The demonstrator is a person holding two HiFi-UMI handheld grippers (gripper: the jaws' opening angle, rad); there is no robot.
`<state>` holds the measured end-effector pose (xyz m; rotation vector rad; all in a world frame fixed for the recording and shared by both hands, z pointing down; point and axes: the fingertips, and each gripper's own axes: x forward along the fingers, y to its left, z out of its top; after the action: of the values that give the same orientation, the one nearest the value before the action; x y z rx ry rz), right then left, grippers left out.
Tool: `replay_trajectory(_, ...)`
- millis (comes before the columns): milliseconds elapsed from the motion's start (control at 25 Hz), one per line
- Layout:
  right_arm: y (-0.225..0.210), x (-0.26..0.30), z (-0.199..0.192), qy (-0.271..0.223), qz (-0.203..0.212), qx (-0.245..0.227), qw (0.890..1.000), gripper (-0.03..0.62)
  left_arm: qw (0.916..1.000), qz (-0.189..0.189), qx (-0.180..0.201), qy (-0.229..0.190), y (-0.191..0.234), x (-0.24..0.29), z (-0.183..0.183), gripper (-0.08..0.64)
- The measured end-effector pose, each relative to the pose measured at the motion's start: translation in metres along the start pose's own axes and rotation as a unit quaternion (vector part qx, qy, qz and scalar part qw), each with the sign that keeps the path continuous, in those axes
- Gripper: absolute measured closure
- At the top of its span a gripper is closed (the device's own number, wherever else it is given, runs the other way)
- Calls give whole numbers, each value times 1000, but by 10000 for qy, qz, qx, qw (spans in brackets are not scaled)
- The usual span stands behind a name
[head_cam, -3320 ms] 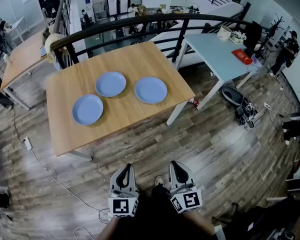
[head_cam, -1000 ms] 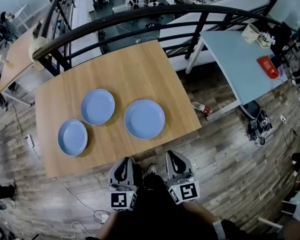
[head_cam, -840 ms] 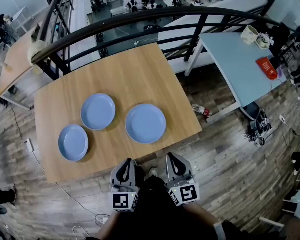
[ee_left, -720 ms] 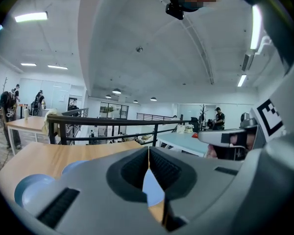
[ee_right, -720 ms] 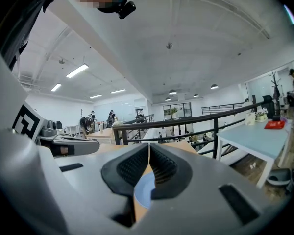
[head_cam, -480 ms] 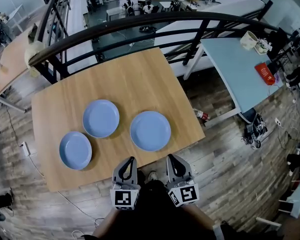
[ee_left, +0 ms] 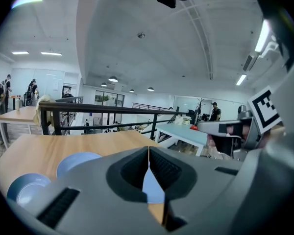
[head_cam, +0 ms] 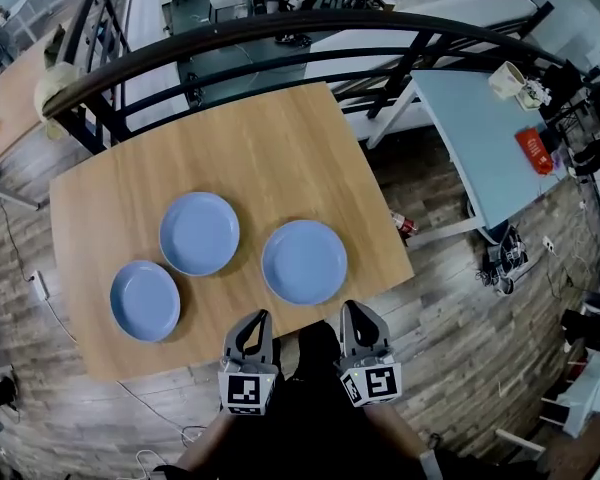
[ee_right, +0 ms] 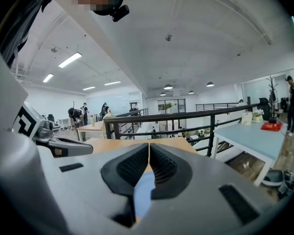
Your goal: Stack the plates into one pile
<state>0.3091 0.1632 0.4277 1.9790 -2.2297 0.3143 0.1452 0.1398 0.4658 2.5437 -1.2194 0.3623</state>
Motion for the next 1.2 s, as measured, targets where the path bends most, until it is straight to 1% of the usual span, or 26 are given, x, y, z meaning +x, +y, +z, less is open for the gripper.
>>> replay_trajectory(120, -10, 15, -7, 78, 70, -14, 9999, 560, 9999, 99, -14, 63, 2, 13, -5, 535)
replay_trajectory(240, -18, 28, -12, 156, 262, -44, 9995, 560, 9995, 305, -32, 120, 5, 26, -9, 535)
replay_trajectory(400, -35, 47, -23, 314, 525, -175, 9980, 560, 9979, 594, -137, 207, 4, 49, -16, 535)
replay_trajectory(560, -54, 65, -35, 478, 716, -157, 9962, 560, 9960, 813, -246, 269, 3, 65, -20, 535)
replay_trajectory(640, -65, 74, -43, 575, 778, -174, 9952, 560, 9944, 930, -341, 355, 4, 73, -28, 535)
replay_trajectory(760, -79, 86, -64, 831, 850, -156, 9928, 560, 9911, 1088, -481, 595, 6, 84, -47, 535)
replay_trajectory(880, -90, 96, -88, 1084, 946, -101, 9895, 560, 9859, 1295, -648, 844, 14, 93, -68, 534)
replay_trajectory(1000, -97, 104, -110, 1305, 1036, -34, 9860, 558, 9818, 1415, -841, 953, 19, 103, -80, 534)
replay_trajectory(1200, -100, 114, -149, 1817, 1204, -28, 9760, 557, 9769, 1552, -960, 1110, 27, 111, -101, 534)
